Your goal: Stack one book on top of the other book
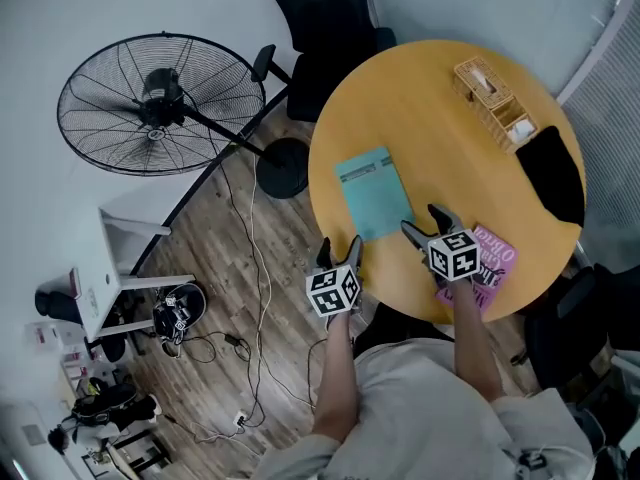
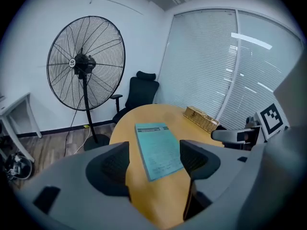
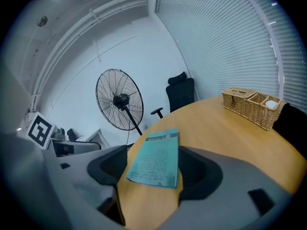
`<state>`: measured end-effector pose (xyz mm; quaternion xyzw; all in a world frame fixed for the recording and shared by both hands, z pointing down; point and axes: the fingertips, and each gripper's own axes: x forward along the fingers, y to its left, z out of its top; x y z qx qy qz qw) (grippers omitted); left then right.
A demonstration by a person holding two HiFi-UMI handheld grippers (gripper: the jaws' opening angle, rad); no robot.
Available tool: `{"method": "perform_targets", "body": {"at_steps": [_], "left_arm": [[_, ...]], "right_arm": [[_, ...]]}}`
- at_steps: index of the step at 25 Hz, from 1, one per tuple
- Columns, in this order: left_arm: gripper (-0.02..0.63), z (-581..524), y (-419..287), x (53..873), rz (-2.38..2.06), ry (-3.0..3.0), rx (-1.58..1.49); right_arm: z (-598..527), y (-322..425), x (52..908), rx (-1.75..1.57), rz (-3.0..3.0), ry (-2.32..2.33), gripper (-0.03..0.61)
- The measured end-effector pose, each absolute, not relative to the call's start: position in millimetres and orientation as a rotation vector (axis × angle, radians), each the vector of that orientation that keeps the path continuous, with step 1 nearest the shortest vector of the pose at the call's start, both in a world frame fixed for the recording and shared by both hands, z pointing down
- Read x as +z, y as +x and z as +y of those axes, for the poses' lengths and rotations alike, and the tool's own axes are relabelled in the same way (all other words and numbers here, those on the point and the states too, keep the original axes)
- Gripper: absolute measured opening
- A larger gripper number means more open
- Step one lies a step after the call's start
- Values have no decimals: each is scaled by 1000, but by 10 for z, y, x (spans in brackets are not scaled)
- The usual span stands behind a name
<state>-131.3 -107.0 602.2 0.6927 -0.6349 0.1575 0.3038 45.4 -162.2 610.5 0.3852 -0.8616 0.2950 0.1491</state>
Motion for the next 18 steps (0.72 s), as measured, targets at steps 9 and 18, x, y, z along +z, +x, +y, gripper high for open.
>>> {"method": "perform_targets", "body": {"at_steps": [9, 18], "left_arm": [[301, -1386, -1460, 6171, -1657, 1797, 381], [301, -1687, -1458, 6515, -1582, 1737, 374]], "right_arm": [[-1969, 260, 6223, 873, -2428, 1114, 334], [-2228, 120, 6474, 908, -2379, 1079, 252]]}}
